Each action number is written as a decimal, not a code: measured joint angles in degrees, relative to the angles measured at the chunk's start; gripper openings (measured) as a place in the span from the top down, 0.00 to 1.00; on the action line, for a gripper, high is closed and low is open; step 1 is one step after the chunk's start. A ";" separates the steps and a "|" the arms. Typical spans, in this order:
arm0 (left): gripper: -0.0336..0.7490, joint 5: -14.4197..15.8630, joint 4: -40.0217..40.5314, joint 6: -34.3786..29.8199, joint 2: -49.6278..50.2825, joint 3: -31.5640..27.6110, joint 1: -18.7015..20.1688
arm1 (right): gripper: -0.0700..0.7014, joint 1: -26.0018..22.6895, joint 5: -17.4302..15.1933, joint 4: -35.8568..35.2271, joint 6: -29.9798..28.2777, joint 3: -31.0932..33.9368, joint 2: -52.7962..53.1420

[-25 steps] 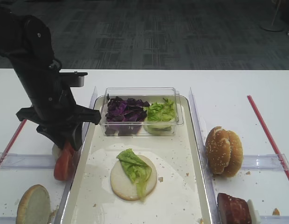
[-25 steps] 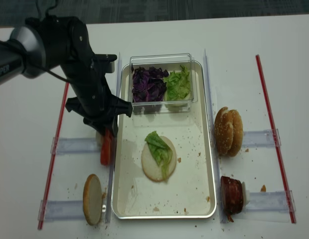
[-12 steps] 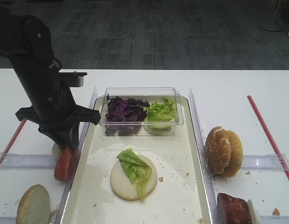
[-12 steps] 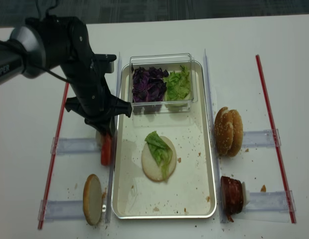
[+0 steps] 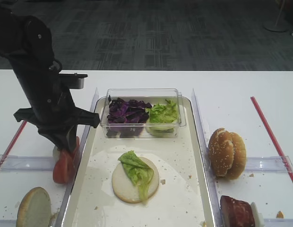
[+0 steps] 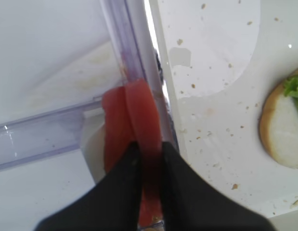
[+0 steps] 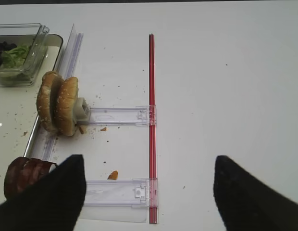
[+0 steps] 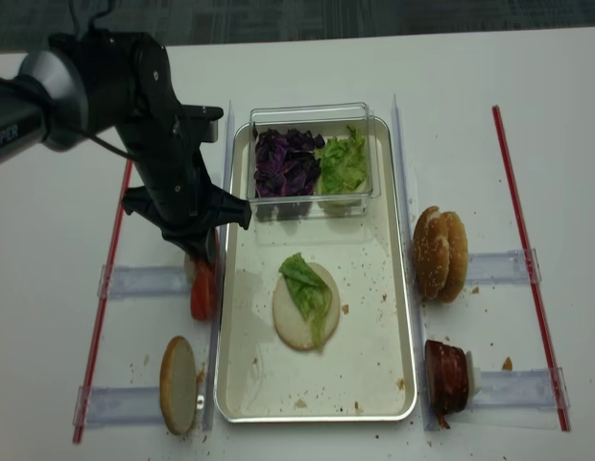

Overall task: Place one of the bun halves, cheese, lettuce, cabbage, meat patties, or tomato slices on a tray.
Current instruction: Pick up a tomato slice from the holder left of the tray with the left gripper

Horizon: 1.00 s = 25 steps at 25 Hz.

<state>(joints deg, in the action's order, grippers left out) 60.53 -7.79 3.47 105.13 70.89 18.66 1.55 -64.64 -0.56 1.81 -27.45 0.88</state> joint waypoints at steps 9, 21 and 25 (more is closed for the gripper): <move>0.88 0.40 0.10 0.02 -0.10 0.00 0.00 | 0.17 0.00 0.00 0.00 0.00 0.00 0.00; 0.88 8.06 0.12 0.02 -2.13 6.24 0.00 | 0.17 0.00 0.00 0.00 0.00 0.00 0.00; 0.88 8.66 0.12 0.02 -2.13 7.78 0.00 | 0.17 0.00 0.00 0.00 0.00 0.00 0.00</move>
<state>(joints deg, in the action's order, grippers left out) 69.19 -7.67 3.50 103.00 78.67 18.66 1.55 -64.64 -0.56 1.81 -27.45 0.88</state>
